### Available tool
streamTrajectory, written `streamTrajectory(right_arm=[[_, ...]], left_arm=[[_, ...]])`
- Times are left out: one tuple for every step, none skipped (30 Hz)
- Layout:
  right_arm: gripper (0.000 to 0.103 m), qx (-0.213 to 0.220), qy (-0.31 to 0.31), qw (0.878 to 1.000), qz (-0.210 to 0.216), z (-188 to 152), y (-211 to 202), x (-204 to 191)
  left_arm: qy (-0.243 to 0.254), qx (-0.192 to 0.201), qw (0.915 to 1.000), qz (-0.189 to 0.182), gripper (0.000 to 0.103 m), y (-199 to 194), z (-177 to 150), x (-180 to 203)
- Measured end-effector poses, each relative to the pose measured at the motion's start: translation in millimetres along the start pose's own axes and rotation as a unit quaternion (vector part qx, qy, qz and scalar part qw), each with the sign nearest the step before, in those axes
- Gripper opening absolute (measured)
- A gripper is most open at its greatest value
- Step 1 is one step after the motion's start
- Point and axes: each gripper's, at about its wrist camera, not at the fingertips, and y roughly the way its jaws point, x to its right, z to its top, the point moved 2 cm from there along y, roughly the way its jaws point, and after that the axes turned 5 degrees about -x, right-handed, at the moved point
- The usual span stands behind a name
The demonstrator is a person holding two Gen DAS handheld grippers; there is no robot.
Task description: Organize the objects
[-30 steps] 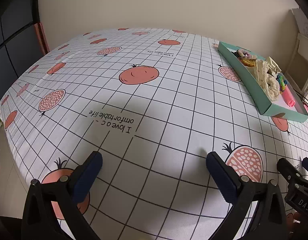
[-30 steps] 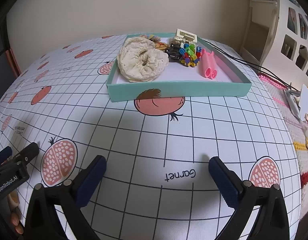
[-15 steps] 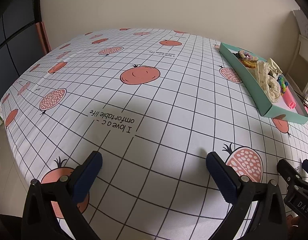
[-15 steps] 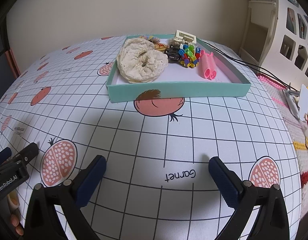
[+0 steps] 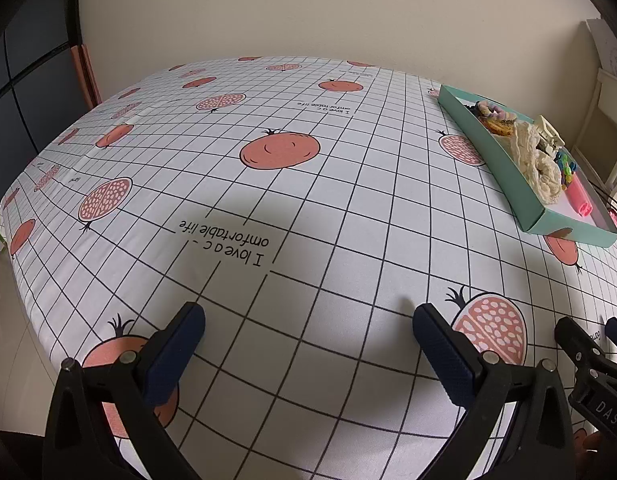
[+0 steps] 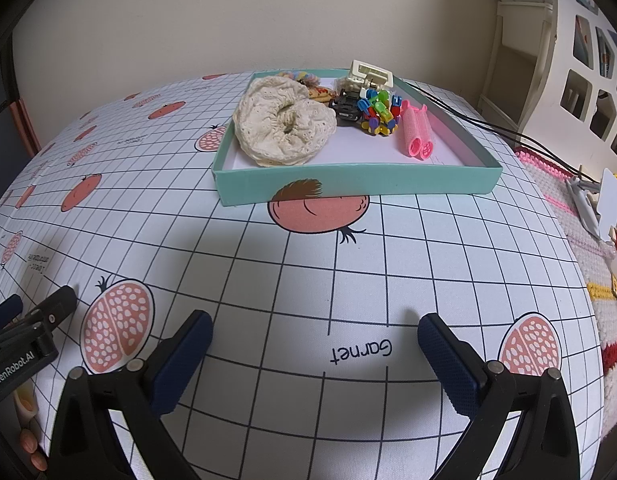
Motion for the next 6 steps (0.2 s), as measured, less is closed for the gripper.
streamTrajectory(right_arm=[[0.103, 0.0, 0.0, 1.0, 0.0, 0.0, 0.1, 0.1], [0.103, 0.0, 0.0, 1.0, 0.0, 0.0, 0.1, 0.1], [0.103, 0.0, 0.0, 1.0, 0.0, 0.1, 0.0, 0.0], [0.103, 0.0, 0.0, 1.0, 0.0, 0.0, 0.1, 0.1], [0.103, 0.0, 0.0, 1.0, 0.0, -0.1, 0.0, 0.0], [0.103, 0.0, 0.0, 1.0, 0.0, 0.0, 0.0, 0.0]], left_arm=[[0.001, 0.0, 1.0, 0.0, 0.103, 0.1, 0.0, -0.3], [0.001, 0.0, 1.0, 0.0, 0.103, 0.0, -0.1, -0.3], [0.0, 0.0, 1.0, 0.0, 0.103, -0.2, -0.4, -0.2], [0.0, 0.0, 1.0, 0.0, 0.103, 0.0, -0.2, -0.4], [0.001, -0.001, 1.0, -0.001, 0.103, 0.1, -0.2, -0.9], [0.001, -0.001, 1.0, -0.001, 0.103, 0.3, 0.1, -1.0]])
